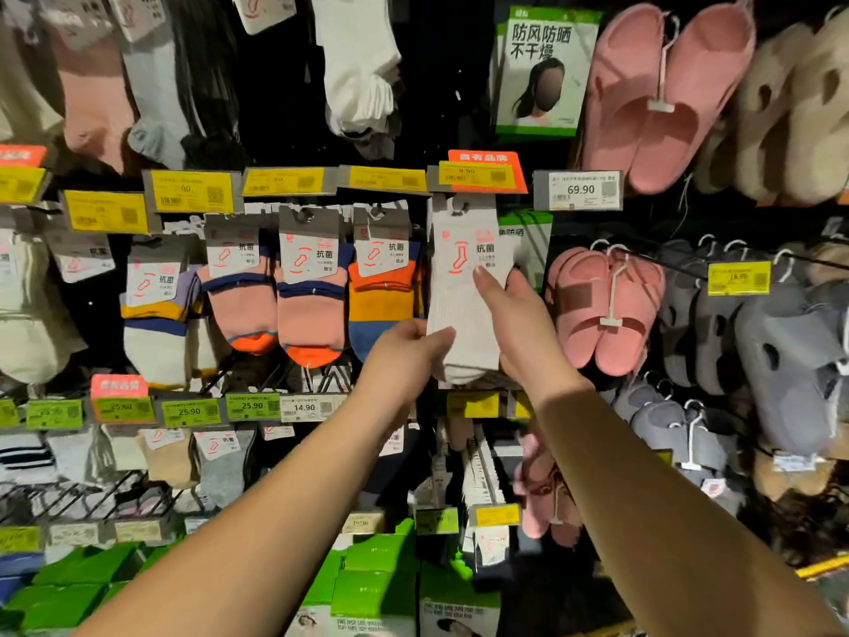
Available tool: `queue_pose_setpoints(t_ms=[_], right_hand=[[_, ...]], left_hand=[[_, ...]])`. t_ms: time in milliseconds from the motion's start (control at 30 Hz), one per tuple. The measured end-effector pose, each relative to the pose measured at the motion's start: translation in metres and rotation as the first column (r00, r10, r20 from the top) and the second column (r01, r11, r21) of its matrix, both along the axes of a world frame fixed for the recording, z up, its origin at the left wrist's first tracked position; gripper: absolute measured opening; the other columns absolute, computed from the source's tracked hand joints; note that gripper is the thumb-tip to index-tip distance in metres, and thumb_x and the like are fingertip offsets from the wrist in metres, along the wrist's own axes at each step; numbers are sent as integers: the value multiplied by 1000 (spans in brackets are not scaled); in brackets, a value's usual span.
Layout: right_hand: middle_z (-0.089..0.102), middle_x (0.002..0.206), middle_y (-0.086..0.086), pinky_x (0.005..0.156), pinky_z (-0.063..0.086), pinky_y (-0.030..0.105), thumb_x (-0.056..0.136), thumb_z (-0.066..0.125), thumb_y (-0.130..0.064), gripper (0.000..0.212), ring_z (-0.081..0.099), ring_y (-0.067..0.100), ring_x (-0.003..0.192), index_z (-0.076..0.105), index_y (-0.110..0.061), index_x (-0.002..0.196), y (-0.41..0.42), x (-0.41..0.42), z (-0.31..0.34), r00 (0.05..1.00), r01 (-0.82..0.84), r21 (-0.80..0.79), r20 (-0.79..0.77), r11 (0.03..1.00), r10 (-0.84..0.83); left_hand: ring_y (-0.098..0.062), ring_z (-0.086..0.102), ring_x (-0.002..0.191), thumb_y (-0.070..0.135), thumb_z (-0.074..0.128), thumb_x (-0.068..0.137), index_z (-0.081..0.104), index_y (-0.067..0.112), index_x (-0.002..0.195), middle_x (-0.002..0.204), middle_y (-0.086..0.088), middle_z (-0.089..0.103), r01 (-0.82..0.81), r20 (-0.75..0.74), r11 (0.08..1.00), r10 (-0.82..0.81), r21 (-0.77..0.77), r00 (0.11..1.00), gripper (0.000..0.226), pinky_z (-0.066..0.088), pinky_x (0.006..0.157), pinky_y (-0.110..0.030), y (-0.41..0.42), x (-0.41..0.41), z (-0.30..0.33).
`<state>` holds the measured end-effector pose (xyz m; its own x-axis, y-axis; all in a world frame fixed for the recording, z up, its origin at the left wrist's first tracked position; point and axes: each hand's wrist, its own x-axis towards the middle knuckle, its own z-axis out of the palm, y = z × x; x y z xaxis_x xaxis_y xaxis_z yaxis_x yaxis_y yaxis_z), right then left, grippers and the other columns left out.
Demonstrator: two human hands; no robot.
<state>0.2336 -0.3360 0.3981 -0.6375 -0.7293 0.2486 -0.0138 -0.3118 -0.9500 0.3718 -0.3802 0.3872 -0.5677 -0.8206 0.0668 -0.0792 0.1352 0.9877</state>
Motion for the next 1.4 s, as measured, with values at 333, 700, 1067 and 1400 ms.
queue_pose_setpoints(t_ms=[333, 700, 1067, 1400], right_hand=[[73, 117, 2, 98, 54, 49, 98, 61, -35, 29, 68, 24, 109, 66, -20, 122, -29, -31, 4, 1000, 16, 155, -14, 988, -14], [67, 124, 6, 99, 52, 45, 82, 64, -60, 72, 64, 27, 109, 60, -6, 130, -64, -61, 4, 970, 186, 402, -223, 897, -101], [62, 130, 15, 89, 54, 36, 90, 47, -73, 85, 63, 33, 109, 53, -3, 138, -58, -51, 1, 925, 301, 600, -374, 741, -73], [67, 79, 5, 70, 42, 30, 100, 47, -22, 28, 64, 21, 73, 68, -14, 83, 41, 1, -71, 795, 496, 467, -584, 732, -167]], left_hand=[[-32, 65, 79, 39, 68, 82, 64, 2, 109, 93, -17, 68, -35, 28, 998, 33, 58, 999, 47, 46, 69, -32, -19, -27, 4], [-33, 64, 107, 24, 55, 100, 57, 4, 128, 118, -16, 67, -130, 174, 991, 136, -40, 975, 34, 45, 72, -31, -44, -57, -8], [-25, 57, 73, 21, 56, 95, 55, 6, 128, 83, -9, 62, -111, 246, 988, 134, -106, 960, 35, 41, 63, -32, -50, -44, -28], [-27, 62, 89, 23, 59, 95, 60, 16, 103, 96, -8, 66, 67, 308, 975, 2, -212, 951, 11, 44, 76, -35, -7, 19, -73]])
